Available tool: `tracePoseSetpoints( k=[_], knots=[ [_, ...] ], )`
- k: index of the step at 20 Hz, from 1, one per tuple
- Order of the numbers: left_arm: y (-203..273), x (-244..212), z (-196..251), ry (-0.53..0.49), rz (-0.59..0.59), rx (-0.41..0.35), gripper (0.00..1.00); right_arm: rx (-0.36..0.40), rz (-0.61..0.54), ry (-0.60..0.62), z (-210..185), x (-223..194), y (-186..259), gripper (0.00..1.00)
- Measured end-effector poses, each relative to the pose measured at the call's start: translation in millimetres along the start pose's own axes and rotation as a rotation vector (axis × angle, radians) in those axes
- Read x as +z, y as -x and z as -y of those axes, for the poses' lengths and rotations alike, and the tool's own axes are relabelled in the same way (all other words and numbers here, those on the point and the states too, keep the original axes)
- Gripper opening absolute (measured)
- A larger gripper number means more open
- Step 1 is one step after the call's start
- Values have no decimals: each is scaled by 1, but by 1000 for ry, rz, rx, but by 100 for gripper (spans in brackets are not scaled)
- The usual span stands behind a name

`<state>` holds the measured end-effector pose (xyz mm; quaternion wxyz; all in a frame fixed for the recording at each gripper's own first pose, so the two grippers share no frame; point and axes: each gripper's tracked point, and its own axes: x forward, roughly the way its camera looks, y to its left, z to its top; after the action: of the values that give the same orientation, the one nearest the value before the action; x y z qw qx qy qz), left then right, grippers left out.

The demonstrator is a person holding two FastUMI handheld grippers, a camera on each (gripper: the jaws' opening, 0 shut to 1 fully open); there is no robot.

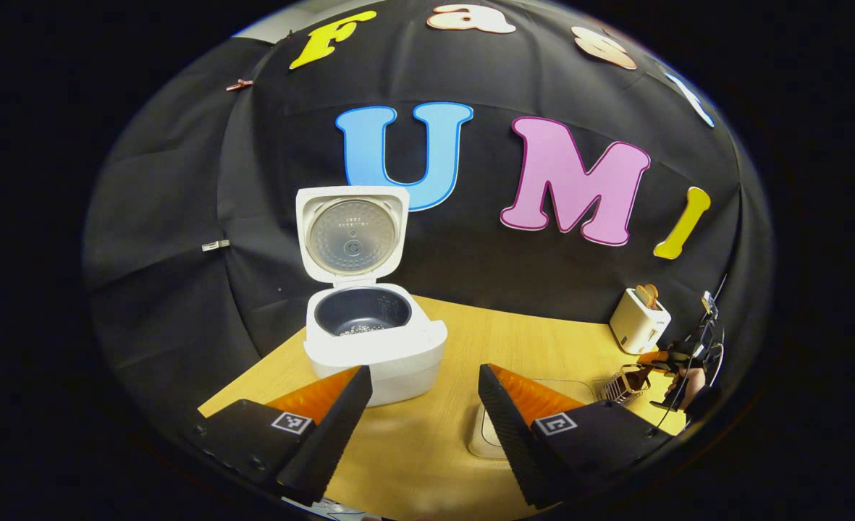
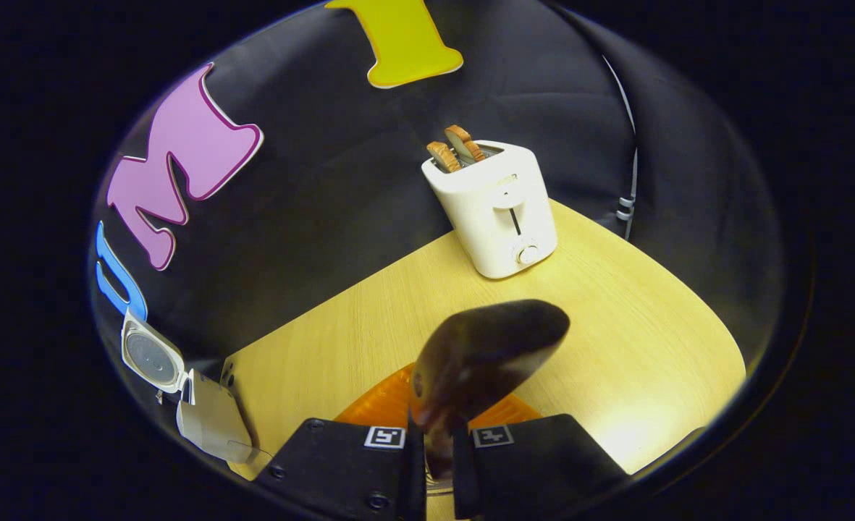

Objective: Close the left gripper, press the button to open the rice cooker; take a wooden spoon from the chopstick holder with the right hand, scoop a spoonful of rice and pour it into the rice cooker, then put the wooden spoon back into the chopstick holder.

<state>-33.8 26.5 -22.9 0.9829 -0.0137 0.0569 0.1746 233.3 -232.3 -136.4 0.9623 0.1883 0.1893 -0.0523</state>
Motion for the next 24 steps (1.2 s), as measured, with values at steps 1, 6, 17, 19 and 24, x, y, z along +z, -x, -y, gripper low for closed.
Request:
tracePoseSetpoints(
  k=[1, 6, 17, 19, 24],
  knots=[
    [0, 0, 1, -4, 4, -8, 96, 8, 18, 3, -4, 6, 5, 19],
    [-3, 3, 5, 6, 14, -59, 96, 7, 86, 68, -25, 40, 36, 19],
    [-14, -3, -39, 42, 7, -143, 96, 184, 98, 151, -166, 16, 137, 18],
    [-14, 4, -50, 3, 30, -160, 96, 205, 109, 196, -191, -2, 143, 19],
    [-21, 1, -73, -9, 18, -233, 96, 194, 88, 327, -224, -62, 133, 19]
  ],
)
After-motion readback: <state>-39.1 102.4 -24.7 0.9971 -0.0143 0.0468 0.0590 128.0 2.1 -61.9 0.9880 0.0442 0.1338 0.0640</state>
